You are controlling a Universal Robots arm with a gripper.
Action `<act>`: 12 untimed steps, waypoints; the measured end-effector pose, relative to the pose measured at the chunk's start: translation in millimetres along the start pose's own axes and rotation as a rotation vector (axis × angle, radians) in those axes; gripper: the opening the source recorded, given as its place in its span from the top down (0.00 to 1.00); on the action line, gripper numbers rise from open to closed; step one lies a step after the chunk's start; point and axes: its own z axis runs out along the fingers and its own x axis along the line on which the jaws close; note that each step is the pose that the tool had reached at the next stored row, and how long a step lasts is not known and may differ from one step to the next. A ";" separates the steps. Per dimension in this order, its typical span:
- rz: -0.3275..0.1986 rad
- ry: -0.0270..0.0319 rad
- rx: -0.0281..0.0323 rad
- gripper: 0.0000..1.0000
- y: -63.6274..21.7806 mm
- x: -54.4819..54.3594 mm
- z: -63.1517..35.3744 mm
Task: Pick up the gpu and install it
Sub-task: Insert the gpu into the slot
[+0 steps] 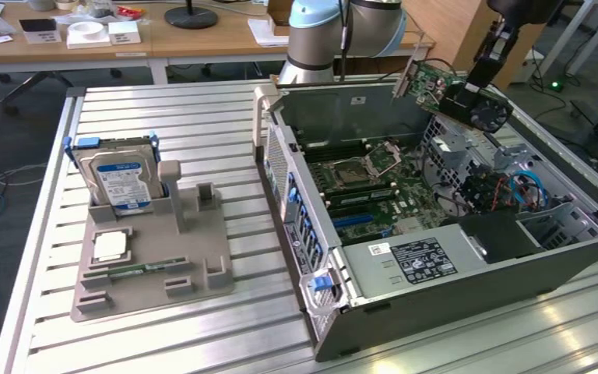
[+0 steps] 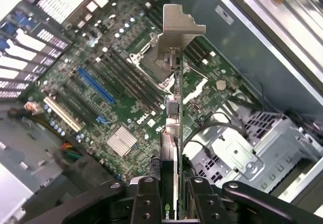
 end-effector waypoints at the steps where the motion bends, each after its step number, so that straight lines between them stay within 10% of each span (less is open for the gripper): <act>1: -0.017 0.0007 -0.0004 0.74 0.0 0.0 0.0; 12: -0.210 0.0091 -0.0052 0.74 0.0 0.0 0.2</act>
